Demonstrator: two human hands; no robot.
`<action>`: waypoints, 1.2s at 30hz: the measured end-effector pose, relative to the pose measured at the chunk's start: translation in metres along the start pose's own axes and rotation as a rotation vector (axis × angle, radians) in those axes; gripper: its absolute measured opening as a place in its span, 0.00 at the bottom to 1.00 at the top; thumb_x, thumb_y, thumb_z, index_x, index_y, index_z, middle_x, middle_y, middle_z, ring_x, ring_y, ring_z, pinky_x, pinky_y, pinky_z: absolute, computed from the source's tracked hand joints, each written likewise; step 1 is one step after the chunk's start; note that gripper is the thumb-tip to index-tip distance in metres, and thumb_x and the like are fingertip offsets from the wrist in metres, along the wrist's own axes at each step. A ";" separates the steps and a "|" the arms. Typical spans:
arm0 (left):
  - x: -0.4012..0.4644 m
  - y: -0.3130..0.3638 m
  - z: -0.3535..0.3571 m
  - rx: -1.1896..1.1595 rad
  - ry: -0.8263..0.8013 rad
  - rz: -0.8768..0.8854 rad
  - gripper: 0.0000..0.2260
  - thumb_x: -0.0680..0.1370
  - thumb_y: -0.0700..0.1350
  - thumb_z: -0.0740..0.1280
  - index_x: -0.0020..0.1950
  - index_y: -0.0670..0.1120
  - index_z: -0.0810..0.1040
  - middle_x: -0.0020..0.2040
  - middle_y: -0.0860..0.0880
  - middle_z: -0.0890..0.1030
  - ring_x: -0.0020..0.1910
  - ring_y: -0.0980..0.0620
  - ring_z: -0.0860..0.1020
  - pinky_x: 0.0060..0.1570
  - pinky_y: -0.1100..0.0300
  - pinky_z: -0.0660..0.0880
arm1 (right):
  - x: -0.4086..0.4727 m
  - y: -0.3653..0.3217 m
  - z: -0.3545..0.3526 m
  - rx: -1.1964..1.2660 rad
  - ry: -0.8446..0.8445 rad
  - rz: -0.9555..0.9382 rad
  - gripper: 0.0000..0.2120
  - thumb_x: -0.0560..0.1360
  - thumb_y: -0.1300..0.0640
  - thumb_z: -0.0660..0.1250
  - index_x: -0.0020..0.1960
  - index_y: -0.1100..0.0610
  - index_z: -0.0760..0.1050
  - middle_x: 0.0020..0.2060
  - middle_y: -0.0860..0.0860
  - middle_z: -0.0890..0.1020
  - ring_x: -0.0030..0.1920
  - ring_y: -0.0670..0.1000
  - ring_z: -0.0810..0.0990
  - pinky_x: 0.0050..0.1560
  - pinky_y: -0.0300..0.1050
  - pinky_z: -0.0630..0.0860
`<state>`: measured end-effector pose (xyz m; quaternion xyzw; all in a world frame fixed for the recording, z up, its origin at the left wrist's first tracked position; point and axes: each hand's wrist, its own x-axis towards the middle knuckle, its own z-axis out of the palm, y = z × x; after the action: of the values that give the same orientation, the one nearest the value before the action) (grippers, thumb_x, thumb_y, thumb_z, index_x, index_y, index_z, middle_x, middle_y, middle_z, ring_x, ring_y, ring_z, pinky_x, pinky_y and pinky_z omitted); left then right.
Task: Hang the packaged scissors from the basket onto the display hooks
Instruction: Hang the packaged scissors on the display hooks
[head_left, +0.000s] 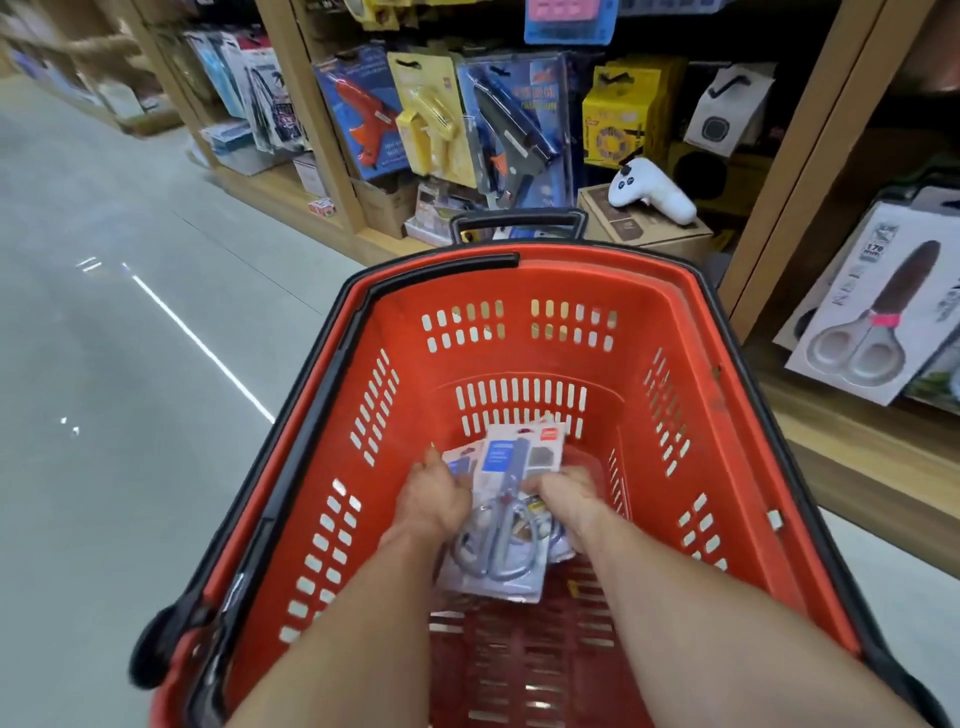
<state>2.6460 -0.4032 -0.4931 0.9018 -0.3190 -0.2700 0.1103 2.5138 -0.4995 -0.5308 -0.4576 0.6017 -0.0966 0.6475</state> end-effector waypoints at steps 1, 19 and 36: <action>-0.004 -0.002 0.000 -0.016 -0.063 -0.038 0.24 0.86 0.52 0.61 0.77 0.38 0.65 0.72 0.36 0.75 0.71 0.37 0.75 0.68 0.50 0.71 | -0.002 0.000 -0.005 0.015 0.021 0.002 0.09 0.71 0.68 0.74 0.51 0.62 0.82 0.42 0.60 0.87 0.43 0.61 0.88 0.51 0.64 0.85; -0.003 -0.028 0.041 -0.322 -0.073 -0.167 0.16 0.87 0.45 0.58 0.73 0.43 0.74 0.71 0.41 0.79 0.69 0.40 0.77 0.66 0.55 0.72 | -0.006 0.028 0.012 -0.011 -0.137 0.035 0.19 0.69 0.68 0.80 0.57 0.59 0.78 0.43 0.58 0.88 0.31 0.53 0.86 0.26 0.43 0.80; 0.002 -0.032 0.054 -0.647 -0.148 -0.258 0.25 0.80 0.41 0.70 0.76 0.53 0.71 0.59 0.50 0.81 0.57 0.47 0.82 0.60 0.49 0.81 | 0.007 0.039 -0.009 0.077 -0.241 0.030 0.16 0.69 0.63 0.82 0.55 0.59 0.83 0.45 0.58 0.89 0.46 0.60 0.89 0.52 0.58 0.85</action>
<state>2.6335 -0.3812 -0.5511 0.8310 -0.1076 -0.4331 0.3319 2.4909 -0.4869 -0.5621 -0.4316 0.5221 -0.0541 0.7336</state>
